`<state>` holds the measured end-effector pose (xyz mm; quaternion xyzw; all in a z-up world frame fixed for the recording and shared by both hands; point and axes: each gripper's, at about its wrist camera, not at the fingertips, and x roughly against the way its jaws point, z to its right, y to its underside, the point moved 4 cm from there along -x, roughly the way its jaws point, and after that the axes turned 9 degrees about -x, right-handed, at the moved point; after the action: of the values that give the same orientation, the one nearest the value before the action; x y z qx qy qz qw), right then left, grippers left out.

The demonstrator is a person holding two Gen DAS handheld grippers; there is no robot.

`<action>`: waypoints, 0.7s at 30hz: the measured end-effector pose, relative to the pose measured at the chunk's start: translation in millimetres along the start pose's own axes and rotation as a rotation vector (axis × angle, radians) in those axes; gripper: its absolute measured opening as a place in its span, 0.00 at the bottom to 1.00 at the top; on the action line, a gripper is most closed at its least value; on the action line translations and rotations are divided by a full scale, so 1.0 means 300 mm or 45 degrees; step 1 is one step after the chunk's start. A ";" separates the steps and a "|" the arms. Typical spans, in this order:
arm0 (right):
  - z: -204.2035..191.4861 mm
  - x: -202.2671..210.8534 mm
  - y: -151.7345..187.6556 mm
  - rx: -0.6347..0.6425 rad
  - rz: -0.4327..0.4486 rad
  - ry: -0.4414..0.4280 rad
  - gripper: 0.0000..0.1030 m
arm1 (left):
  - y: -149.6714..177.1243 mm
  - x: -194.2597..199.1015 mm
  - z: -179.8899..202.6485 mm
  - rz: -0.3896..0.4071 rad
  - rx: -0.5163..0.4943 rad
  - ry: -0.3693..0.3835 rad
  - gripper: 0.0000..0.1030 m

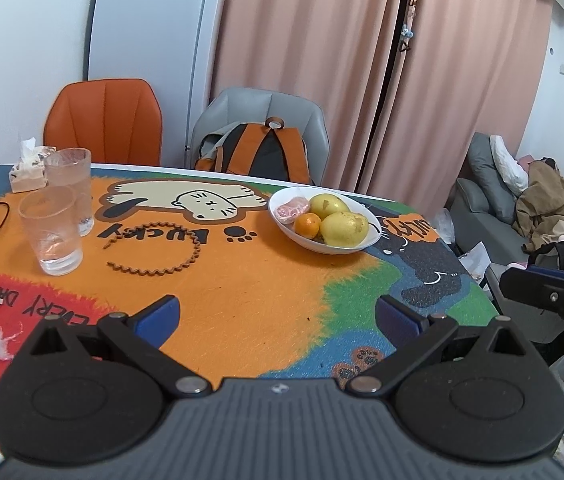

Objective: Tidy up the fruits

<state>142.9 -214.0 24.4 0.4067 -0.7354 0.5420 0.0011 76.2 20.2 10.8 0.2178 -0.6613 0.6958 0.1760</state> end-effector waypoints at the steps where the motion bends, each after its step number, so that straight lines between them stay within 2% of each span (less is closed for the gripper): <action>1: -0.003 0.006 0.001 0.005 0.001 -0.005 1.00 | 0.003 0.007 0.000 0.002 -0.002 -0.001 1.00; 21: -0.009 0.027 0.001 0.024 0.004 -0.020 1.00 | -0.003 0.037 0.020 0.016 -0.036 -0.003 1.00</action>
<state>136.2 -216.6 28.7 0.4096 -0.7308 0.5459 -0.0095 67.7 13.9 17.5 0.2121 -0.6726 0.6872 0.1739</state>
